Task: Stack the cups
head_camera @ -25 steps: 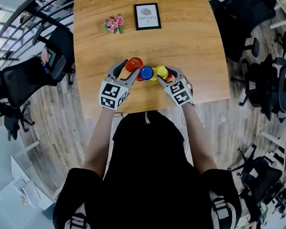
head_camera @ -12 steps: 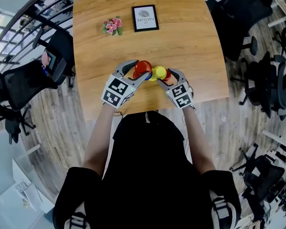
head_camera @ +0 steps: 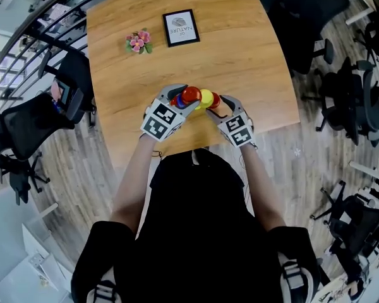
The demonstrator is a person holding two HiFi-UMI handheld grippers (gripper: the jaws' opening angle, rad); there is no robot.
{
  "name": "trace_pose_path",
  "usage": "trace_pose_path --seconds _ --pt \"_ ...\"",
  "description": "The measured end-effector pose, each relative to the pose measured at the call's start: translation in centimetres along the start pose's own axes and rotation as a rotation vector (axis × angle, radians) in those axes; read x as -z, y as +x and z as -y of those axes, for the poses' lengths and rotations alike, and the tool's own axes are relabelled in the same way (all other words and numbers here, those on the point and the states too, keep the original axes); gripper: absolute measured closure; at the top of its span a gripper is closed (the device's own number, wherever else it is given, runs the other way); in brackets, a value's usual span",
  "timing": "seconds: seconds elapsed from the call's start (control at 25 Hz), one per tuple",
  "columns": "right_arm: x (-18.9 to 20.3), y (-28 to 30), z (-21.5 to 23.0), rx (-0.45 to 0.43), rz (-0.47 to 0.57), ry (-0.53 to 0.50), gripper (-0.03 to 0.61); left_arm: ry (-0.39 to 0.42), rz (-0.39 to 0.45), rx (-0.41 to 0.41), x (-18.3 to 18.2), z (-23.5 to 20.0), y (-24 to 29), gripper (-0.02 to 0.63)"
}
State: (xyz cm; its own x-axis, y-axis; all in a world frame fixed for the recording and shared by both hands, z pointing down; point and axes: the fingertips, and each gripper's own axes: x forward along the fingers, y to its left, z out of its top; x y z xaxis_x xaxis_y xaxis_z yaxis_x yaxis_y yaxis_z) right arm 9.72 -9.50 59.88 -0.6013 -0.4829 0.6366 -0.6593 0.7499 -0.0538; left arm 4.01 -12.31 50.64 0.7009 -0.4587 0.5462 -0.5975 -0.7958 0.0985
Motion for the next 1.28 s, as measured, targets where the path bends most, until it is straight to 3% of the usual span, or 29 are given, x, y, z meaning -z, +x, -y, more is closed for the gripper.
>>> trace_pose_path --seconds 0.32,0.84,0.96,1.12,1.28 --pt "1.9 -0.4 0.1 0.007 -0.028 0.033 0.288 0.026 -0.013 0.004 0.7 0.3 0.8 0.359" --pt "2.4 -0.4 0.4 0.003 -0.033 0.044 0.287 0.054 0.038 -0.014 0.1 0.4 0.8 0.333" --pt "2.5 -0.6 0.5 0.003 -0.034 0.038 0.287 0.033 0.064 -0.01 -0.2 0.4 0.4 0.324" --pt "2.3 -1.0 0.7 0.001 -0.024 0.042 0.288 -0.052 0.136 0.023 -1.4 0.6 -0.7 0.314" --pt "1.8 -1.7 0.8 0.005 -0.003 0.036 0.293 -0.07 0.202 -0.025 -1.9 0.5 -3.0 0.313"
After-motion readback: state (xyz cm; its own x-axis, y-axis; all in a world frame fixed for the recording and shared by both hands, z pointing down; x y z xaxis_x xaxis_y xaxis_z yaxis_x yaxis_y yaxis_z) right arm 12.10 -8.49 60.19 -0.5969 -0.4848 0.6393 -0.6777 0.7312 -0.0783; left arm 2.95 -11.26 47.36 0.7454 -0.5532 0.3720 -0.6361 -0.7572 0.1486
